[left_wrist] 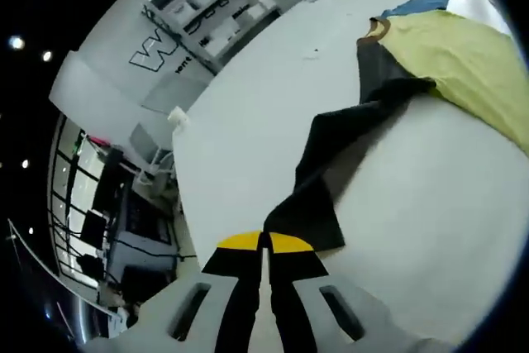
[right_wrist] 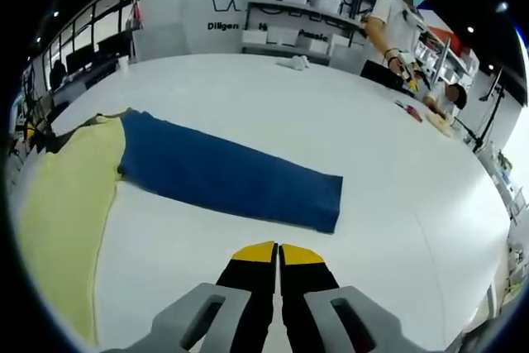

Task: Fold the garment on the visible template until the final outline fits inside the template.

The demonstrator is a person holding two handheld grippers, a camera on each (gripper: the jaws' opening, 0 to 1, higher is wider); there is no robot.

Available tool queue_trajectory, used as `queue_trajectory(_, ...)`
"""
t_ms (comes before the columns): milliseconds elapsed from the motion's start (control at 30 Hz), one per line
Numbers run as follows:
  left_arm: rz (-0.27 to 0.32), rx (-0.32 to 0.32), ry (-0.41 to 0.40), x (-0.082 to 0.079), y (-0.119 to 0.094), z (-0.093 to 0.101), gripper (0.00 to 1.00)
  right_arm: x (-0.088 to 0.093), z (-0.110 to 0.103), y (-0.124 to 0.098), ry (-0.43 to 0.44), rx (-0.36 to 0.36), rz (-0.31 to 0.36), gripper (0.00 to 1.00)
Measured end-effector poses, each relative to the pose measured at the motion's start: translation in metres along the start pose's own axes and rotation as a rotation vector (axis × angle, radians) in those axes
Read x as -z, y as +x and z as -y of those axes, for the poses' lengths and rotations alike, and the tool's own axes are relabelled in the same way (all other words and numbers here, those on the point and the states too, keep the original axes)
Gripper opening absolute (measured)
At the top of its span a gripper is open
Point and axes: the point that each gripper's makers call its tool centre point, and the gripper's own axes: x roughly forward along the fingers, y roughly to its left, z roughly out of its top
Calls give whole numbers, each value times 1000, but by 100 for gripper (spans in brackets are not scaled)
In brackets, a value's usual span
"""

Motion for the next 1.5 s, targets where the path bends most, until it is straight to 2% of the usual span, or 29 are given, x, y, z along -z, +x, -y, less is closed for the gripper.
queue_trajectory(100, 9, 6, 8, -1, -3, 7, 2, 0, -1, 1, -3, -2, -2, 0)
queue_trajectory(200, 13, -6, -27, -2, -2, 6, 2, 0, -3, 1, -7, -6, -3, 0)
queue_trajectory(267, 42, -29, -46, -11, -4, 1, 2, -1, -4, 1, -7, -8, -1, 0)
queue_trajectory(367, 77, -45, -26, -21, -8, 0, 2, -2, -5, 0, -8, -10, 1, 0)
queue_trajectory(467, 115, -41, 41, -31, -13, 4, 2, -3, -4, 0, -8, -9, 3, 0)
queue_trajectory(500, 159, -30, 63, -38, -16, 9, 2, -3, -3, 0, -8, -9, 2, 0)
queue_trajectory(600, 189, -13, 153, -46, -22, 21, 2, -3, -2, 0, -11, -9, 1, 0)
queue_trajectory(833, 272, 102, 359, -66, -31, 74, 2, -4, -4, -1, -19, -12, 0, 0)
queue_trajectory(933, 292, 141, 388, -71, -33, 93, 2, -6, -5, 0, -21, -14, 3, 0)
queue_trajectory(1067, 301, 188, 396, -72, -32, 112, 2, -7, -5, 0, -23, -16, 3, 0)
queue_trajectory(1200, 292, 257, 382, -60, -26, 133, 2, -6, -4, 0, -24, -15, 4, 0)
queue_trajectory(1267, 278, 316, 328, -53, -27, 145, 3, -5, -4, -1, -24, -14, 1, 0)
queue_trajectory(1433, 268, 346, 238, -43, -30, 149, 9, -4, -4, -1, -23, -13, 0, 0)
queue_trajectory(1500, 279, 353, 170, -43, -32, 147, 11, -5, -4, -1, -25, -14, -1, 0)
